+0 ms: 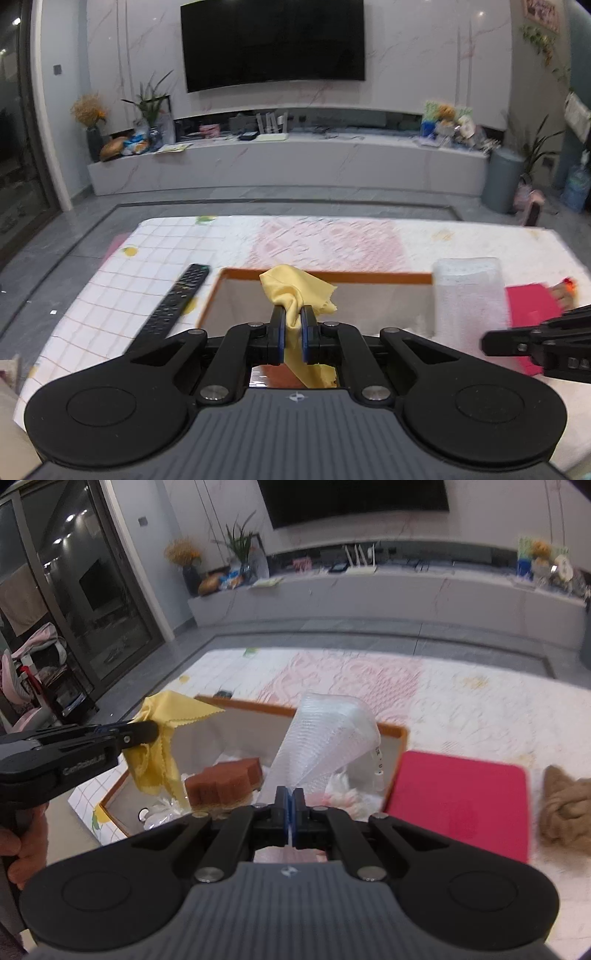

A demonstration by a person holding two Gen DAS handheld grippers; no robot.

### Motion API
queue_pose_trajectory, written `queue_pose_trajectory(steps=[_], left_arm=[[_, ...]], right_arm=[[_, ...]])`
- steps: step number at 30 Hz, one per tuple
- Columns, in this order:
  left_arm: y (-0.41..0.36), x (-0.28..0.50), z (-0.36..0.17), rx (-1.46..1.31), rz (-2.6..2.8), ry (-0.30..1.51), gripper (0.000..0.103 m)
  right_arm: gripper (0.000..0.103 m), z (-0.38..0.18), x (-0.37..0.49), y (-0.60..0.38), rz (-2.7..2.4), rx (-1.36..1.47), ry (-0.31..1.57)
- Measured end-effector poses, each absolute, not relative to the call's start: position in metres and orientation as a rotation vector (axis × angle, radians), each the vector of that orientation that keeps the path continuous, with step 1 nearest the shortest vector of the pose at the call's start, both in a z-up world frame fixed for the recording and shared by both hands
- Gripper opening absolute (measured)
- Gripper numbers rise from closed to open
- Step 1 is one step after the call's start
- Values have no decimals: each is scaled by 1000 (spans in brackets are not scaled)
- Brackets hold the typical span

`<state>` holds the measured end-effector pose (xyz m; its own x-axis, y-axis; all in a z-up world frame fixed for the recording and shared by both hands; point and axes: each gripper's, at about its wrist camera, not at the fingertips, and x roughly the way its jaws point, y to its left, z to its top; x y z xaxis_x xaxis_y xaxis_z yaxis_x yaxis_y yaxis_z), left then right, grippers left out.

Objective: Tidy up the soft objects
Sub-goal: 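Carry cloth and bag over the orange box and open both grippers, then move both tools back toward the brown plush bear and orange ball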

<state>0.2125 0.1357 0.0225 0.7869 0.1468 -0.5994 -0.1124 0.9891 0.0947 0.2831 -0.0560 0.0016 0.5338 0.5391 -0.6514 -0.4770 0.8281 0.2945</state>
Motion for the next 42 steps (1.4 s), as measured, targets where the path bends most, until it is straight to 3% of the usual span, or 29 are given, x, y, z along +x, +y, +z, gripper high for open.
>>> queue_pose_trajectory(steps=[15, 20, 21, 22, 25, 28, 33, 42], left_arm=[[162, 215, -27, 145, 161, 899, 10], [161, 209, -30, 127, 180, 896, 18], [160, 208, -28, 128, 181, 888, 25], [160, 208, -26, 130, 179, 884, 34], [156, 205, -19, 143, 173, 854, 49], [151, 200, -11, 159, 159, 834, 55], [142, 188, 5, 151, 131, 779, 67], [114, 158, 36, 76, 39, 667, 68]], right_arm=[[0, -41, 297, 10, 611, -71, 906], [7, -45, 294, 10, 611, -102, 925], [8, -45, 293, 9, 612, -107, 925], [11, -43, 291, 7, 613, -111, 922], [41, -36, 286, 3, 611, -121, 901], [43, -28, 280, 0, 606, -137, 877], [56, -11, 269, -7, 597, -154, 837], [62, 13, 238, -47, 558, -146, 745]])
